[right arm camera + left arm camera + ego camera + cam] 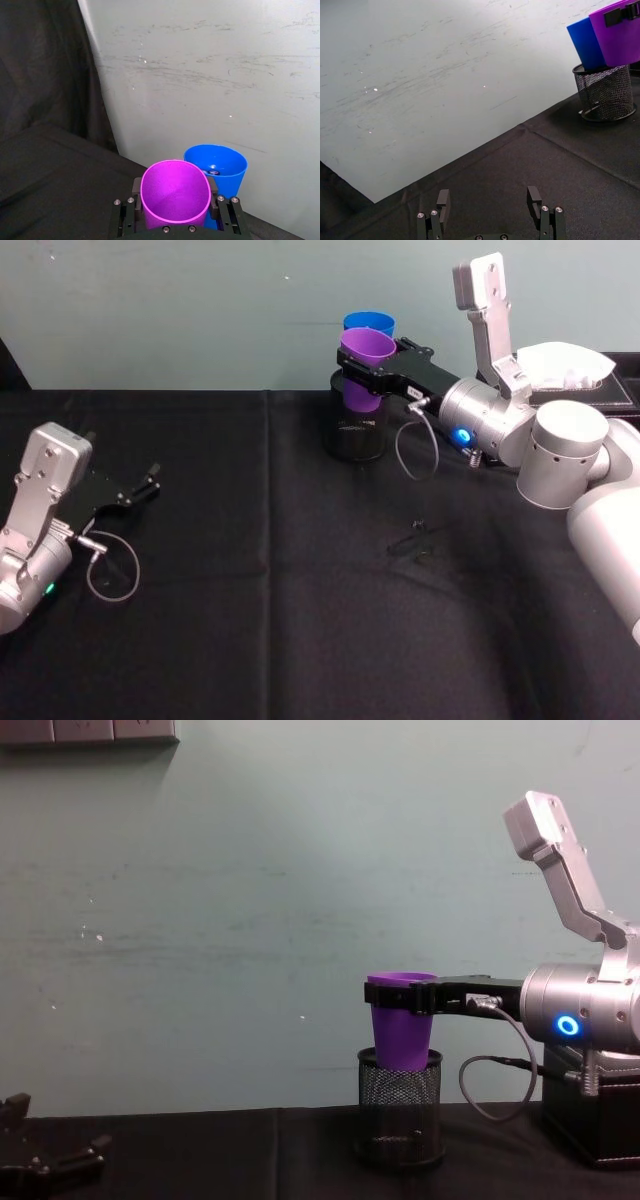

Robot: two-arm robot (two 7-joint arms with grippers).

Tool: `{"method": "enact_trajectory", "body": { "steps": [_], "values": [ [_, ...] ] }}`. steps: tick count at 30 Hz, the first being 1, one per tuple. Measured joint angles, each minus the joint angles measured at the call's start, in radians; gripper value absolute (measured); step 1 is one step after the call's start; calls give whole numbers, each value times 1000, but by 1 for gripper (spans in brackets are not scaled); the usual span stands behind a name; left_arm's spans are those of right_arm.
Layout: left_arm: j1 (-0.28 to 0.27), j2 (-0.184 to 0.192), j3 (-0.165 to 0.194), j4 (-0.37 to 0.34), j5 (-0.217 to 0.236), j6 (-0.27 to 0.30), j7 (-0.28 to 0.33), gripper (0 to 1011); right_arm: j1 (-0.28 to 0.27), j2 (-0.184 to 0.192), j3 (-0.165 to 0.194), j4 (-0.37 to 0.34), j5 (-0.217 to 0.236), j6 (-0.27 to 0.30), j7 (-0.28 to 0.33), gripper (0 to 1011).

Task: Pick up one cup with a gripper and tap it against the other cup.

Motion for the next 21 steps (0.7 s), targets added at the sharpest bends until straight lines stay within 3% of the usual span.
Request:
{"method": "enact_trajectory", "body": {
  "steps": [21],
  "values": [
    [0, 0, 0, 0, 0, 0, 0, 1005, 0, 0, 0, 0, 0, 0, 0, 732]
  ]
}}
